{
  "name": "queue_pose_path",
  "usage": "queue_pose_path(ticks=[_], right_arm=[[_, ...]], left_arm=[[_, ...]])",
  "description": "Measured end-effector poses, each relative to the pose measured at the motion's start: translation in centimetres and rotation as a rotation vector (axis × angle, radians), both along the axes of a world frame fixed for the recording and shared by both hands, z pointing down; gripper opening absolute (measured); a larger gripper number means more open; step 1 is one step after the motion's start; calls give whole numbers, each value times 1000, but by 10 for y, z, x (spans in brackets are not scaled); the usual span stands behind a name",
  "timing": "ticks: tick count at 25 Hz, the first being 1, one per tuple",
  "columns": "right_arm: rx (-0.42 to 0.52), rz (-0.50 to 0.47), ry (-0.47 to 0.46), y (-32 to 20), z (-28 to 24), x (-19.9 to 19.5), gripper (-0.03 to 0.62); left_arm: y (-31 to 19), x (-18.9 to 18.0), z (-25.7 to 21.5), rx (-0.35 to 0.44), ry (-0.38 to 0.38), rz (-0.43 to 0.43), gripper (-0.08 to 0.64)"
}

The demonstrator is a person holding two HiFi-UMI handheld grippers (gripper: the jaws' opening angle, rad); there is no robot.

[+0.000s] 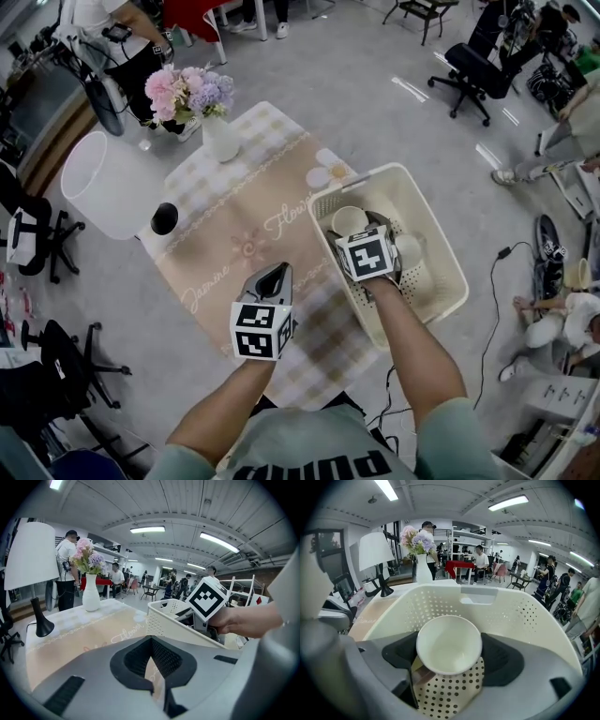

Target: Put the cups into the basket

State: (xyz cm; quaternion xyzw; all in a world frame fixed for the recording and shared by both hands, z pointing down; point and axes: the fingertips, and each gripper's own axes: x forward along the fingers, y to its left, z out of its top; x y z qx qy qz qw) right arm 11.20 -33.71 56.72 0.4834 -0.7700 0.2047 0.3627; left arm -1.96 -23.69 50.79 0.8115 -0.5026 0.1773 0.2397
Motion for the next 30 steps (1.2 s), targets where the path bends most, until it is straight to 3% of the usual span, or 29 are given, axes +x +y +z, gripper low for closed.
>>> queue_pose_path(ticks=[12, 21, 25, 30], right_arm=[[-34, -7, 70, 4, 6, -2, 391], [-52, 2, 24, 6, -2, 3, 391], [-16, 3, -5, 9, -21, 6, 391], [99, -5, -34, 22, -67, 10, 391]], left_arm=[[-2, 5, 3, -7, 0, 13, 2], [0, 5, -2, 2, -1, 12, 2], [2, 7, -7, 13, 0, 18, 2], [8, 9, -19, 40, 4, 25, 2]])
